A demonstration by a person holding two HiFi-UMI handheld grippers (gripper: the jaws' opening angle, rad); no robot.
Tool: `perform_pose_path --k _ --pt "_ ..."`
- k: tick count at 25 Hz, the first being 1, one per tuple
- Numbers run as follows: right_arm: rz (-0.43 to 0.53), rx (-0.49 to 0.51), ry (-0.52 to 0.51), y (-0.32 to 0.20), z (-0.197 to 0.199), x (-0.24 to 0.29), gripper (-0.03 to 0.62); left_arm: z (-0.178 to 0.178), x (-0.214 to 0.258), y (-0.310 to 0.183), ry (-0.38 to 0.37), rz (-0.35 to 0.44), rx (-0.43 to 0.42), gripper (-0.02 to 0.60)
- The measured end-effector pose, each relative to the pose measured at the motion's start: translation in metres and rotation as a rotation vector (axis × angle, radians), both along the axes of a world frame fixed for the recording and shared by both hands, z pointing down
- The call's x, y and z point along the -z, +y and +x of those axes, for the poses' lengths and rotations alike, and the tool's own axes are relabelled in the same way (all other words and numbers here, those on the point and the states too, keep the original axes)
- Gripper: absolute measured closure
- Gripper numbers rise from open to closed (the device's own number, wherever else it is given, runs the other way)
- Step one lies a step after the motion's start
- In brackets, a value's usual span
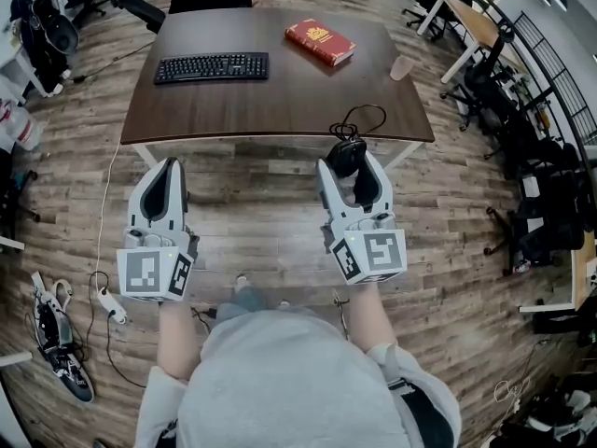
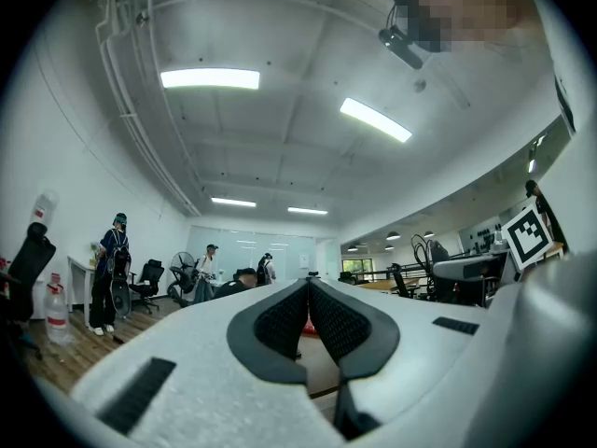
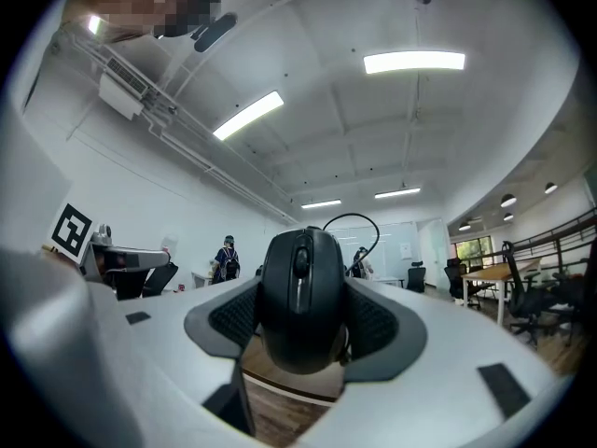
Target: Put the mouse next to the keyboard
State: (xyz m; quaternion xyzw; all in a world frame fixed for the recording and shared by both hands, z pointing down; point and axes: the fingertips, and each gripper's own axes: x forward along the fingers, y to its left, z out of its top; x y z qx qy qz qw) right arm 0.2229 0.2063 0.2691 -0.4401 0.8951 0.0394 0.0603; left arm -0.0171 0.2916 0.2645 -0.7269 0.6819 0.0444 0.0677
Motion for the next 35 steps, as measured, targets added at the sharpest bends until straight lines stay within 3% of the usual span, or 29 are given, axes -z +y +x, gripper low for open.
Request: perform_pose_path --k 22,35 --pt "-0.002 -0.06 -0.007 -0.062 -0.063 -0.006 0.352 -0.078 -0.008 -0.067 0.016 0.012 -0.032 0.569" --pt "-0.005 -0.047 -0.018 -0.149 -0.093 -0.008 0.352 -0.111 -0.009 -0.144 0.011 0.006 0.001 0.569"
